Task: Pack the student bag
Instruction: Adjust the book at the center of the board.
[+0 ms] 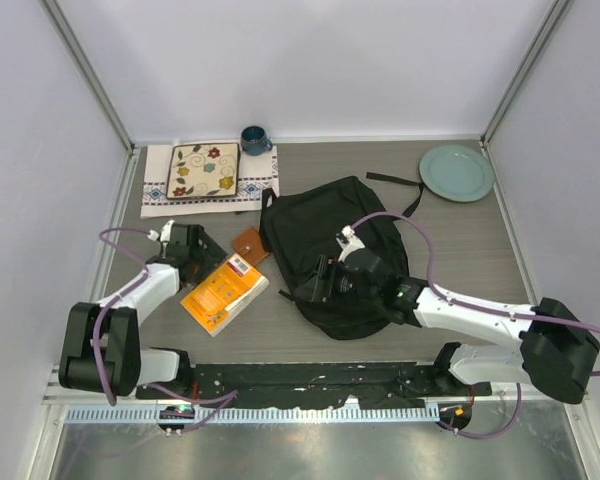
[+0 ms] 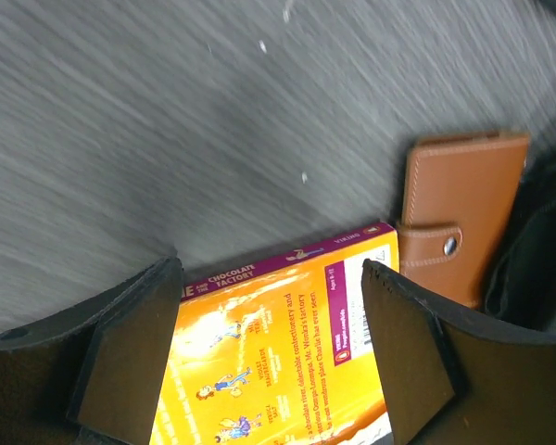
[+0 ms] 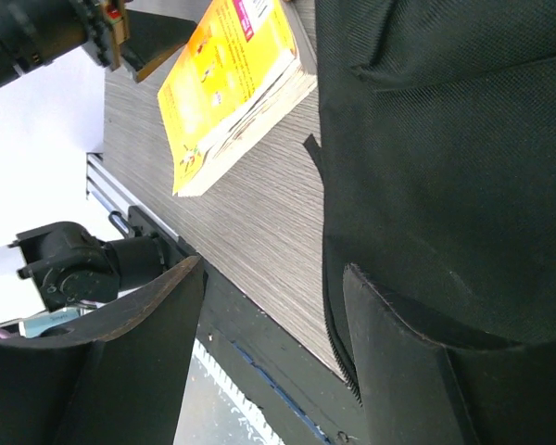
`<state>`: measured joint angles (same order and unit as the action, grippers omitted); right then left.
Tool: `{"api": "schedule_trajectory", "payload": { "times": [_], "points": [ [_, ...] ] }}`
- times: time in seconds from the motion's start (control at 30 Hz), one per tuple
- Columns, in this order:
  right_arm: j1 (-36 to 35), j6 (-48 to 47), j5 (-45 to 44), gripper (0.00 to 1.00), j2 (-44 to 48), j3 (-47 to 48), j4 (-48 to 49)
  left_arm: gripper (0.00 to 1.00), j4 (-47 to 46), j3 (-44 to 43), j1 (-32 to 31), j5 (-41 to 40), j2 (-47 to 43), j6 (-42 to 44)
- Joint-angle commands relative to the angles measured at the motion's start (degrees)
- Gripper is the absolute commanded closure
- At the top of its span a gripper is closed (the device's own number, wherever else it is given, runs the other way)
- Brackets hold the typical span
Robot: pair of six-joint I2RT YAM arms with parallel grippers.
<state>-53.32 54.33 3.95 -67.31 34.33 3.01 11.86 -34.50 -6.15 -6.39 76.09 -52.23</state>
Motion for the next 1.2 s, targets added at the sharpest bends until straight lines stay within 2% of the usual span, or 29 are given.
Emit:
{"api": "schedule_trajectory", "payload": {
  "times": [0.0, 0.2, 0.47, 0.77, 0.93, 1.17],
  "points": [
    [-0.47, 0.43, 1.85, 0.33, -3.78, 2.06, 4.02, 0.19, 6.16, 4.61, -4.21, 1.91, -4.53, -5.86],
    [-0.47, 0.78, 4.05, 0.33, -7.57, 2.67, 6.57, 0.2, 9.41, 6.99, -9.92, -1.86, -12.36, -6.66],
    [-0.73, 1.75, 4.14, 0.33, -12.14, 3.81, 8.77, 0.23, 12.31, 7.34, -19.94, -5.29, -14.31, -9.12],
    [-1.7, 2.1, 3.0, 0.33, -18.64, 9.0, 9.39, 0.22, 15.56, 7.34, -20.74, -6.35, -19.83, -8.16],
    [-6.26, 1.4, 2.3, 0.33, -20.58, 11.29, 7.81, 0.21, 16.79, 7.61, -20.74, -8.73, -21.51, -7.54],
    [-9.7, 3.42, -2.36, 0.33, -21.99, 8.74, 7.98, 0.21, 18.37, 6.64, -20.74, -8.99, -21.6, -4.82]
  ]
}}
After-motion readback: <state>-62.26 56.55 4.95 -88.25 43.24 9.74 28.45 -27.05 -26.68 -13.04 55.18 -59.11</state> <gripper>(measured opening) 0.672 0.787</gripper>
